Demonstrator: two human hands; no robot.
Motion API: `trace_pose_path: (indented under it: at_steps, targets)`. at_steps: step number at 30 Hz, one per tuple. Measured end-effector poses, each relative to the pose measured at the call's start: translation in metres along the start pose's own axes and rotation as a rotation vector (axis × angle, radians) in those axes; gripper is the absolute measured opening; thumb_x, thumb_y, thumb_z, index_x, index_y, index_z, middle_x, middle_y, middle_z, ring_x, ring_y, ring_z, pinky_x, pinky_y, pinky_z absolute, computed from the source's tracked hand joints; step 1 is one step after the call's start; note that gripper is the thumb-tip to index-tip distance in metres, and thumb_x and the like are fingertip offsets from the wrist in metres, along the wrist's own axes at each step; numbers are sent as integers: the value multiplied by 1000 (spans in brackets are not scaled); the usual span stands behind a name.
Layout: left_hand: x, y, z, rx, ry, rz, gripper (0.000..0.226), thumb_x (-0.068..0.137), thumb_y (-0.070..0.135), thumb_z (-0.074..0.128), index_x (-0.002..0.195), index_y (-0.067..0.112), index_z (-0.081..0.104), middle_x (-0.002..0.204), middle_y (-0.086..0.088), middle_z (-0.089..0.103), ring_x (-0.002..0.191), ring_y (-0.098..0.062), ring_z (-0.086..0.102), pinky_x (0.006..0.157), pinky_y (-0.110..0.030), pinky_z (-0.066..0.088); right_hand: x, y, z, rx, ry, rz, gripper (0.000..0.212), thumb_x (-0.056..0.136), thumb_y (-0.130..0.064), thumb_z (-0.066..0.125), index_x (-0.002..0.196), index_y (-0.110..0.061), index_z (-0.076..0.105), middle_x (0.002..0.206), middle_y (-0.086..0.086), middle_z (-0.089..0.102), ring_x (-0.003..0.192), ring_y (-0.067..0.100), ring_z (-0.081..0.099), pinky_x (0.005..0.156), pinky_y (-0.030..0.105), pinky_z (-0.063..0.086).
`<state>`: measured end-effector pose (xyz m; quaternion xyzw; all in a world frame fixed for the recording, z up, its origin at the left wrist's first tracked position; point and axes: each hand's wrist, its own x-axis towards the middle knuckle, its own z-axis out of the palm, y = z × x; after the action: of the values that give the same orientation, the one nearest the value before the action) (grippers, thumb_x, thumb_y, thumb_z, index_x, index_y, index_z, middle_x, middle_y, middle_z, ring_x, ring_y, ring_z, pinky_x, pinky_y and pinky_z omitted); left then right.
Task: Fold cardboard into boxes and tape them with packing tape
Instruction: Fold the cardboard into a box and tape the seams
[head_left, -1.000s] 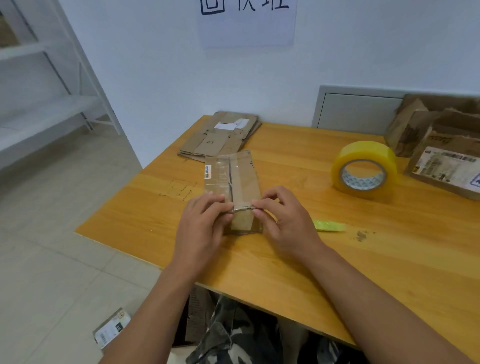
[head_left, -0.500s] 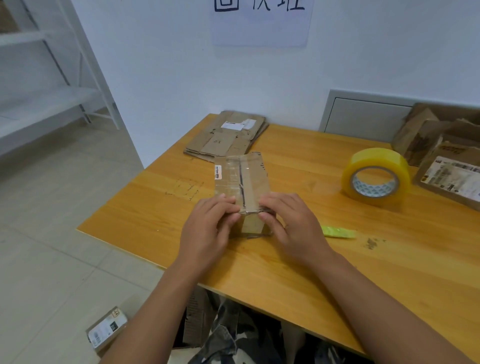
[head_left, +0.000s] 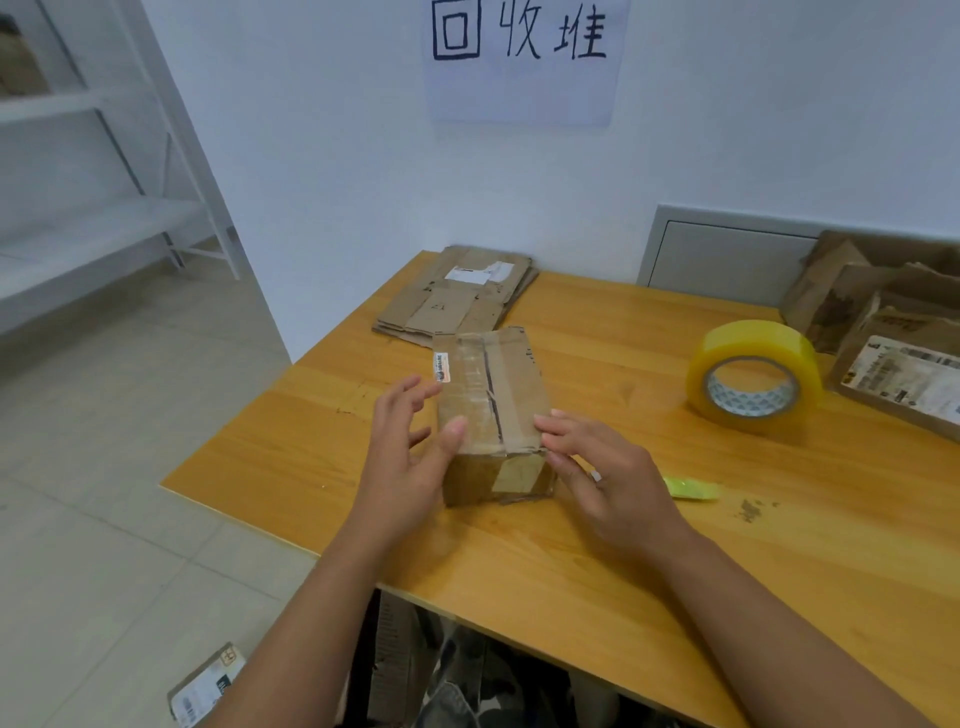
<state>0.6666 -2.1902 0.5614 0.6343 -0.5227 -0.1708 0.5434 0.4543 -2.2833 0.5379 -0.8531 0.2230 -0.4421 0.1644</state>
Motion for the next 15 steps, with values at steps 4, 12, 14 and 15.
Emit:
trace_pose_path:
  at_steps: [4,12,14,15]
  targets:
    - [51,16,-7,-56,48,-229,62,95,50,58,150,38,33,148,13,40,124,-6,47,100,-33,46,0,-5,-6,32,28,23,21,88,-26,61,81,-7,65,122,2,63,106,12,61,87,22,50]
    - [63,43,-14,-106,-2,12,46,95,18,65,131,44,53,129,19,57,116,8,53,89,-17,49,13,-17,-9,209,36,315,44,92,-25,68,130,-36,49,129,-19,40,114,-3,53,83,12,52]
    - [56,52,-17,-99,-33,114,51,96,13,63,127,51,49,134,18,53,121,12,48,90,-11,47,28,-24,-15,254,43,402,65,92,-30,67,138,-52,27,130,-29,33,108,-8,53,78,13,52]
    - [54,56,-19,-82,-59,163,53,97,13,62,130,51,46,138,15,51,126,9,46,96,-16,47,36,-27,-19,259,57,406,68,92,-34,65,138,-58,20,131,-29,32,107,-8,54,77,14,53]
